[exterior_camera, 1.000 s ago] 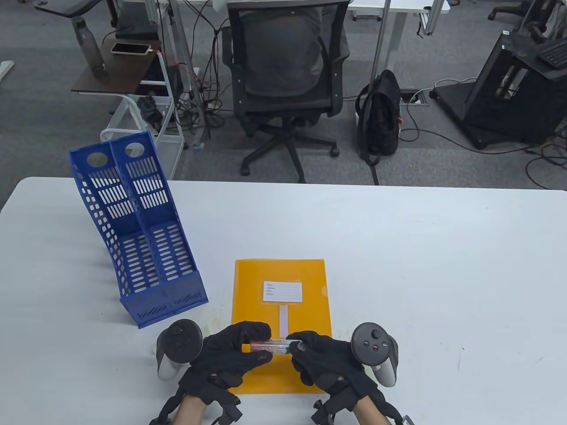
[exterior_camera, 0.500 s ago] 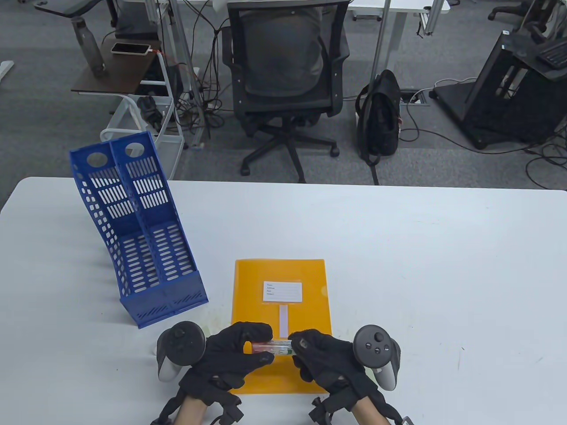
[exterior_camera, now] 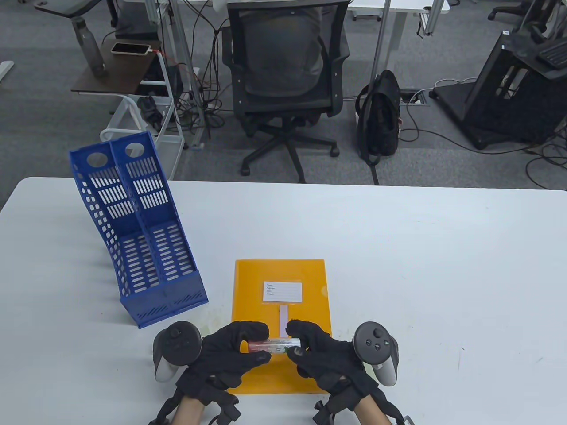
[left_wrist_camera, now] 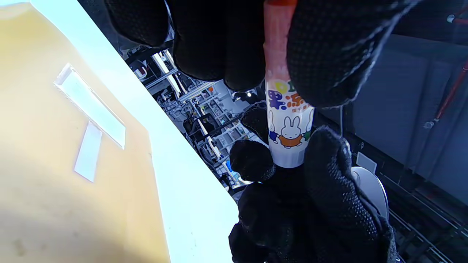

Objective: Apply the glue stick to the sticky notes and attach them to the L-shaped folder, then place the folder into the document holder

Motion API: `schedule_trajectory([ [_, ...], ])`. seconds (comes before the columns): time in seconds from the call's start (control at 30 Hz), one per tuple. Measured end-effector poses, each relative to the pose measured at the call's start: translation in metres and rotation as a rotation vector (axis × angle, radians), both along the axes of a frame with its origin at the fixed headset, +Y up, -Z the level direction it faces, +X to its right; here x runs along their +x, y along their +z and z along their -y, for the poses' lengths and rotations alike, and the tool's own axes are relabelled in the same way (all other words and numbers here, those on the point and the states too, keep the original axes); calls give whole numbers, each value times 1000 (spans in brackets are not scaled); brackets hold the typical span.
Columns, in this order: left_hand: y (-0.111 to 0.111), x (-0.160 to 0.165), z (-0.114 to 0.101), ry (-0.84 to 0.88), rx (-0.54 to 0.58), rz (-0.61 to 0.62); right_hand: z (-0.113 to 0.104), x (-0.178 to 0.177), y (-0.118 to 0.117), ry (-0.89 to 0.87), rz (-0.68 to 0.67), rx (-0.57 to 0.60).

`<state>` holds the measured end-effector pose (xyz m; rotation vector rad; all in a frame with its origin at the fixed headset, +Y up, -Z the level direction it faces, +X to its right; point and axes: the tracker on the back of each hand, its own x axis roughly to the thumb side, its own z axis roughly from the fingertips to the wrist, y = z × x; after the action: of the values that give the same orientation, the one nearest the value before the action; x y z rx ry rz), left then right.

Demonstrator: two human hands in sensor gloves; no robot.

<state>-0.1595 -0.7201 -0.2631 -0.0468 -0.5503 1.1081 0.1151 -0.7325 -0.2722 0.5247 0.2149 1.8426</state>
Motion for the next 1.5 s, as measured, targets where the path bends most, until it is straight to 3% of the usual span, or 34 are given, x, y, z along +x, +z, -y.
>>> schedule_trajectory([
  [0.13, 1, 3, 0, -11, 8, 8, 3, 1, -1, 15, 35, -37],
  [0.23, 1, 4, 0, -29, 17, -3, 4, 2, 0, 43, 111, 3],
  [0.4, 0, 2, 1, -10, -1, -7, 1, 1, 0, -1, -8, -10],
  [0.63, 0, 4, 1, -11, -4, 3, 1, 1, 2, 54, 106, 25],
  [0.77, 0, 1, 2, 4, -9, -14, -1, -1, 0, -3, -22, -1],
  [1.0, 0, 4, 2, -3, -7, 1, 2, 2, 1, 30, 103, 14],
  [1.17, 0, 1, 2, -9, -9, -16, 0, 0, 0, 12, -2, 13],
  [1.4, -2, 2, 5, 16, -42, 15, -1, 1, 2, 90, 82, 57],
  [1.5, -2, 0, 5, -16, -34, -13, -3, -1, 2, 78, 52, 76],
])
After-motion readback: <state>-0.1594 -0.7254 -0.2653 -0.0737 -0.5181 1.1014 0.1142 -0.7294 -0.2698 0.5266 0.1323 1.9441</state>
